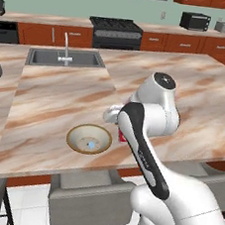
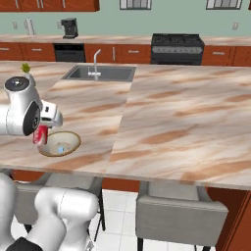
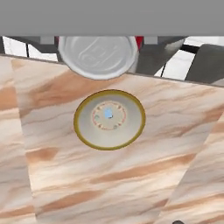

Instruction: Open the fridge, grab two sodas, and place both sodas inside the bowl with ice on the dining counter.

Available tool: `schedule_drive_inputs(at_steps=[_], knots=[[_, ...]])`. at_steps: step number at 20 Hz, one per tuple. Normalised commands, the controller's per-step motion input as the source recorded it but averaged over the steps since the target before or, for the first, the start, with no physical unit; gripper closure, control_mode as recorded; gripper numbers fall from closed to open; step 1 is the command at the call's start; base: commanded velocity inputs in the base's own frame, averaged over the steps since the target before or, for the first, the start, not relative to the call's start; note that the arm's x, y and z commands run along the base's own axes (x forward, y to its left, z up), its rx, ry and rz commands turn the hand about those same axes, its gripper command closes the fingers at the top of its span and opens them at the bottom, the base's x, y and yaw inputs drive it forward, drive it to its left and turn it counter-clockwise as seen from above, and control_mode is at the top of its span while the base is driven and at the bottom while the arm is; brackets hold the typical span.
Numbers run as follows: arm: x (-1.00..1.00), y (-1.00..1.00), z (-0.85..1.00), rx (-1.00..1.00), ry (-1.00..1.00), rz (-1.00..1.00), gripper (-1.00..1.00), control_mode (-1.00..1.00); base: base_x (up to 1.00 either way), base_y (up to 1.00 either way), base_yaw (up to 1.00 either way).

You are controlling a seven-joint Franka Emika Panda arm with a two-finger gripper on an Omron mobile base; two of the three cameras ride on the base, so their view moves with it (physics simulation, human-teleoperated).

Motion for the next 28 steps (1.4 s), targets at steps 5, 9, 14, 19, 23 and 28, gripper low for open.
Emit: schedule_drive_inputs(at_steps=[5, 9, 14, 19, 23, 28], knots=[[0.34, 0.34, -0.18, -0.14, 0.05, 0.39, 1.00, -1.00, 0.00, 0.00, 0.00], [0.04, 0.47, -0.18, -0.22, 0.01, 0.27, 1.00, -1.00, 0.00, 0.00, 0.00], [0.00, 0.14, -0.44, -0.20, 0.05, 0.25, 1.00, -1.00, 0.00, 0.00, 0.00], [0.20, 0.00, -0.41, -0.15, 0.09, 0.26, 1.00, -1.00, 0.00, 0.00, 0.00], [0.37, 0.01, -0.35, -0.14, 0.12, 0.19, 1.00, -1.00, 0.00, 0.00, 0.00], [0.37, 0.09, -0.36, -0.16, 0.14, 0.16, 1.00, -1.00, 0.00, 0.00, 0.00]])
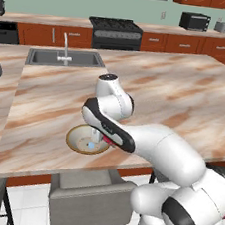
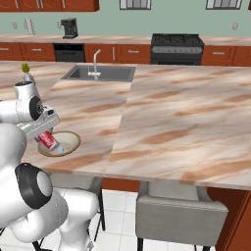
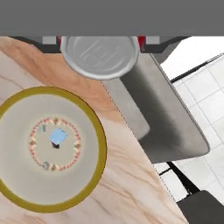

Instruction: Open the fridge, grab two sodas, and place both sodas inside the bowl with ice on the dining counter.

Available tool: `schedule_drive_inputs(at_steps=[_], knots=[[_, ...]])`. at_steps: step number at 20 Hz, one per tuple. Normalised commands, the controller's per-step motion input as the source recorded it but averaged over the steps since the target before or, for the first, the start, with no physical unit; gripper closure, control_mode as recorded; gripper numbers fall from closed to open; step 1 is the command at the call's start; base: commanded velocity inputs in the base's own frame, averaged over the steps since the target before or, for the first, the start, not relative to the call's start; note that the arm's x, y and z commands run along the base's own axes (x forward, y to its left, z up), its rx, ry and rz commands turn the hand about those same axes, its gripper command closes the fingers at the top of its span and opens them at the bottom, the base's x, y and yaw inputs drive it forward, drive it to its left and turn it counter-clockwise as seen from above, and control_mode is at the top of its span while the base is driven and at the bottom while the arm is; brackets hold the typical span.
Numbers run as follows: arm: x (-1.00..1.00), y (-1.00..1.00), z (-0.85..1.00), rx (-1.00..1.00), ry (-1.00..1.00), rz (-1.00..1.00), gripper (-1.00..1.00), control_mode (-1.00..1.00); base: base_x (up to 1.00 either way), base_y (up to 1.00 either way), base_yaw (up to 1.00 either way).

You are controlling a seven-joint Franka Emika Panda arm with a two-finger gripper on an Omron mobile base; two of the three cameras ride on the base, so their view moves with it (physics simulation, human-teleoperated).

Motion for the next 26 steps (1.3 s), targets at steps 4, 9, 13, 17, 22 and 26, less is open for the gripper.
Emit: schedule_drive_inputs(at_steps=[4, 9, 13, 17, 22, 26], knots=[[0.42, 0.16, -0.32, -0.10, 0.11, 0.14, 1.00, -1.00, 0.00, 0.00, 0.00], [0.43, 0.08, -0.17, -0.01, 0.07, 0.13, 1.00, -1.00, 0.00, 0.00, 0.00], [0.38, 0.07, -0.26, 0.00, 0.09, 0.09, 1.00, -1.00, 0.00, 0.00, 0.00], [0.28, 0.06, -0.35, 0.00, 0.07, 0.08, 1.00, -1.00, 0.00, 0.00, 0.00], [0.29, 0.14, -0.29, -0.02, 0.01, 0.03, 1.00, -1.00, 0.00, 0.00, 0.00], [0.16, 0.14, -0.27, -0.03, 0.00, 0.01, 1.00, -1.00, 0.00, 0.00, 0.00]])
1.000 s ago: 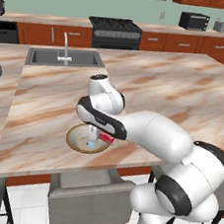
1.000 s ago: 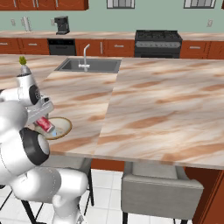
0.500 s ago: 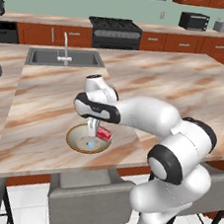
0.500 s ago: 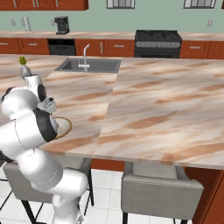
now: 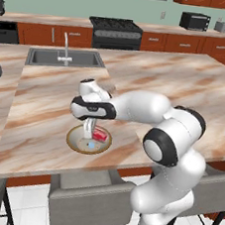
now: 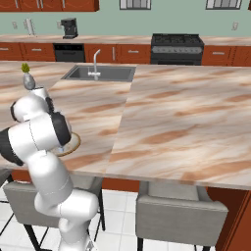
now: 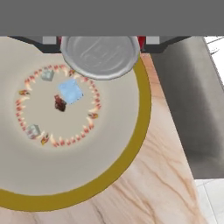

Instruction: Open the fridge, grab two sodas, and place both sodas inside the bowl with ice on the dining counter.

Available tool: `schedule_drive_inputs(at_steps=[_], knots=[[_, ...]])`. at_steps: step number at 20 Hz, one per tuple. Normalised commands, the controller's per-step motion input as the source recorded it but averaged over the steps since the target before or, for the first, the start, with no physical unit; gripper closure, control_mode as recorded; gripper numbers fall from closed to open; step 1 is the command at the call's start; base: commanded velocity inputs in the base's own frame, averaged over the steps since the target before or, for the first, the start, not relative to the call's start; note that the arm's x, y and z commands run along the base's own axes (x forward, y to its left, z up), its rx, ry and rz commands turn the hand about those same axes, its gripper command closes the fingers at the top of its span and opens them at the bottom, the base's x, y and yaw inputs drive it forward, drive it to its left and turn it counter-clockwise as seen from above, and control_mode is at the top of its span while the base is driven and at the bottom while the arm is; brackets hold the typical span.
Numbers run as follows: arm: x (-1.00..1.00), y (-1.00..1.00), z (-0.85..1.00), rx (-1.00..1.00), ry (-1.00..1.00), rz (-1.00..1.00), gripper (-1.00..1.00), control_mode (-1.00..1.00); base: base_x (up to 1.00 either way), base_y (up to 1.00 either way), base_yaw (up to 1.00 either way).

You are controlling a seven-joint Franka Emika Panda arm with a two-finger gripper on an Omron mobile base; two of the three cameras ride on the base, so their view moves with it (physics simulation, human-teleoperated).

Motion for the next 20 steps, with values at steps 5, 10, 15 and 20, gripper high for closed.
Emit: schedule_drive_inputs(at_steps=[5, 10, 15, 20], knots=[[0.01, 0.03, -0.31, -0.04, 0.00, 0.02, 1.00, -1.00, 0.00, 0.00, 0.00], [0.12, 0.00, -0.27, -0.02, 0.00, 0.03, 1.00, -1.00, 0.00, 0.00, 0.00], [0.15, 0.00, -0.23, 0.00, 0.00, 0.03, 1.00, -1.00, 0.00, 0.00, 0.00], [0.06, 0.00, -0.27, -0.01, 0.00, 0.04, 1.00, -1.00, 0.00, 0.00, 0.00]])
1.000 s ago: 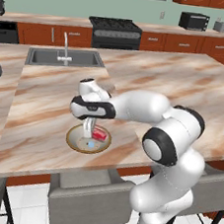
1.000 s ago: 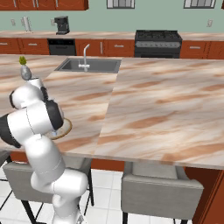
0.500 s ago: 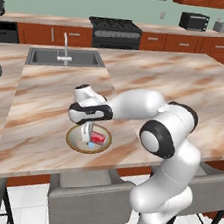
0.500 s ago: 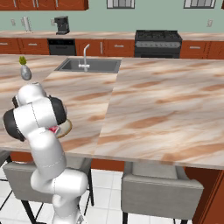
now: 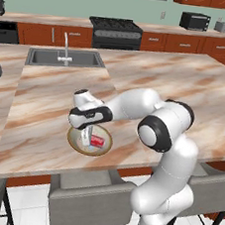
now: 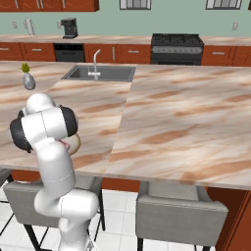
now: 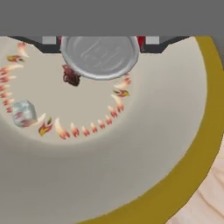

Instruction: Open the fridge, grab two sodas, and place both sodas inside the bowl with ice on the dining counter.

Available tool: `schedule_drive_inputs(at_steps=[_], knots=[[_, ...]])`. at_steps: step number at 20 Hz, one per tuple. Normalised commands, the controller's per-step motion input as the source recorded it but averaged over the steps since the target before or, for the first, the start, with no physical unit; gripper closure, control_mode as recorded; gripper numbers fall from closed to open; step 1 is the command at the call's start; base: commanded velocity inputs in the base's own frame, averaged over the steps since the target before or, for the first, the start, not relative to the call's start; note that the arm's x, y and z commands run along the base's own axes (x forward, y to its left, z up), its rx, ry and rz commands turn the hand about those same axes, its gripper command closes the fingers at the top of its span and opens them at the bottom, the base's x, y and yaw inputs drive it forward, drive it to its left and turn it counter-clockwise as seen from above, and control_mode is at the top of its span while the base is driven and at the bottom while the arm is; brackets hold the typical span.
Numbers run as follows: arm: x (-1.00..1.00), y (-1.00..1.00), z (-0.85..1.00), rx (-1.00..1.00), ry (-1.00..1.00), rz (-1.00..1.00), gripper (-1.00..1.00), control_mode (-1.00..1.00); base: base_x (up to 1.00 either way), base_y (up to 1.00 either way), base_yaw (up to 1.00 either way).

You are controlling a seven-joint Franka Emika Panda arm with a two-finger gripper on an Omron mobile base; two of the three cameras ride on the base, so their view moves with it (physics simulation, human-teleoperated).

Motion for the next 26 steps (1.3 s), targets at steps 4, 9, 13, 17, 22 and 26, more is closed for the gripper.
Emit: schedule_drive_inputs(at_steps=[4, 9, 13, 17, 22, 26], knots=[[0.00, 0.00, -0.16, 0.00, 0.00, 0.03, -1.00, -1.00, 0.00, 0.00, 0.00], [0.00, 0.02, 0.04, 0.00, -0.03, 0.01, -1.00, -1.00, 0.00, 0.00, 0.00], [-0.03, 0.03, 0.29, 0.00, -0.05, 0.02, -1.00, -1.00, 0.00, 0.00, 0.00], [-0.15, -0.03, 0.53, 0.00, -0.07, 0.02, -1.00, -1.00, 0.00, 0.00, 0.00], [-0.37, -0.35, 0.58, 0.02, -0.12, 0.00, -1.00, -1.00, 0.00, 0.00, 0.00], [-0.56, -0.57, 0.60, 0.06, -0.17, -0.02, -1.00, -1.00, 0.00, 0.00, 0.00]])
